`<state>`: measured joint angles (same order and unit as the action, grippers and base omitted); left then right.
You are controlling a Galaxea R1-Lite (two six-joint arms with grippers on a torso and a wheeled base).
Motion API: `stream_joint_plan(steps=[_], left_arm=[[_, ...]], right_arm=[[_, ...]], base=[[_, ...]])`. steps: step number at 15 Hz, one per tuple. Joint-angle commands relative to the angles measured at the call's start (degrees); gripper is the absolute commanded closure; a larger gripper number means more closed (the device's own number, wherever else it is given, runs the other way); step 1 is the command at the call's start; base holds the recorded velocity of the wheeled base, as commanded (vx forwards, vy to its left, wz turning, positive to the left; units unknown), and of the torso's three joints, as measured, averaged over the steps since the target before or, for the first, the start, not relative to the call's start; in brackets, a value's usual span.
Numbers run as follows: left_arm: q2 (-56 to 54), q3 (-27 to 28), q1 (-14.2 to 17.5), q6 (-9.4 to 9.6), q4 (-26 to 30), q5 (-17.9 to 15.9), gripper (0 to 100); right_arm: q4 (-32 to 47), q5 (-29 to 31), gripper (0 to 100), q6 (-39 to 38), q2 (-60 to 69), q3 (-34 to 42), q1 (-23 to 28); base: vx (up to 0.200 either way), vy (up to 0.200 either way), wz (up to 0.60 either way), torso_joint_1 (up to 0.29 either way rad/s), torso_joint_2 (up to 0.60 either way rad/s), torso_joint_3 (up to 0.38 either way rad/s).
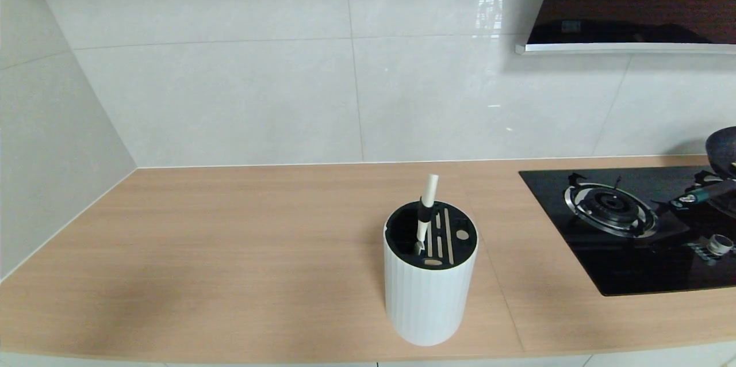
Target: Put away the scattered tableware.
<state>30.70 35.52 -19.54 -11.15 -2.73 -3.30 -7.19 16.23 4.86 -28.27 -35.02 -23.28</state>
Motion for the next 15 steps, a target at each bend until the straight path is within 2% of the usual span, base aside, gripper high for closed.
stream_joint_plan(steps=[1, 4, 5, 6, 7, 8, 9, 10, 11, 12, 13, 14, 15], left_arm=[[-17.5, 1.2, 7.8, -2.47, 6.9, -0.4, 0], [-25.1, -2.5, 13.7, -2.03, 7.5, -0.6, 0], [-25.2, -4.1, 14.9, -0.97, 7.2, 0.4, 0], [-26.8, -4.5, 17.7, -0.71, 7.5, 0.4, 0], [-29.1, -5.5, 18.7, -0.01, 8.0, -0.5, 0], [-30.7, -7.9, 19.5, 2.1, 8.4, -1.1, 0], [-30.7, -9.9, 19.6, 2.63, 8.0, 1.8, 0], [-30.7, -11.2, 19.6, 2.89, 7.9, 5.1, 0], [-30.7, -14.3, 19.6, 3.86, 7.7, 6.2, 0], [-30.7, -18.7, 19.6, 6.23, 6.6, 6.9, 0], [-30.7, -25.1, 19.6, 7.9, 2.7, 7.8, 0], [-30.7, -31.8, 19.6, 8.61, -1.7, 7.7, 0], [-30.7, -35.5, 19.6, 9.75, -3.2, 8.0, 0]], right_arm=[[10.1, -0.6, 0, 1.2, 16.7, -1.6, 9.2], [17.6, -2.2, 0, 1.3, 22.1, -1.3, 14.4], [18.6, -2.6, 0, 1.0, 22.6, 0.0, 15.0], [18.2, -1.5, 0, 0.8, 22.5, 0.6, 15.3], [17.7, 0.0, 0, 0.2, 22.5, 1.0, 16.0], [17.4, 1.1, 0, -1.1, 22.6, 2.4, 18.5], [17.2, 0.3, 0, -1.4, 25.3, 4.3, 22.5], [17.4, -3.0, 0, -1.2, 28.3, 7.5, 23.5], [15.8, -3.0, 0, -1.3, 28.1, 11.8, 23.5], [11.5, -0.5, 0, -1.6, 28.1, 15.1, 23.5], [6.0, 0.1, 0, -1.5, 28.1, 20.0, 23.5], [0.8, 0.0, 0, -1.0, 28.1, 25.0, 23.5], [-4.6, -0.8, 0, 0.4, 28.1, 30.7, 23.5]], base=[[0.0, 0.0, 0.0, 0.0, 0.0, 0.0], [0.0, 0.0, 0.0, 0.0, 0.0, 0.0], [0.0, 0.0, 0.0, 0.0, 0.0, 0.0], [0.0, 0.0, 0.0, 0.0, 0.0, 0.0], [0.0, 0.0, 0.0, 0.0, 0.0, 0.0], [0.0, 0.0, 0.0, 0.0, 0.0, 0.0], [0.0, 0.0, 0.0, 0.0, 0.0, 0.0], [0.0, 0.0, 0.0, 0.0, 0.0, 0.0], [0.0, 0.0, 0.0, 0.0, 0.0, 0.0], [0.0, 0.0, 0.0, 0.0, 0.0, 0.0], [0.0, 0.0, 0.0, 0.0, 0.0, 0.0], [0.0, 0.0, 0.0, 0.0, 0.0, 0.0], [0.0, 0.0, 0.0, 0.0, 0.0, 0.0]])
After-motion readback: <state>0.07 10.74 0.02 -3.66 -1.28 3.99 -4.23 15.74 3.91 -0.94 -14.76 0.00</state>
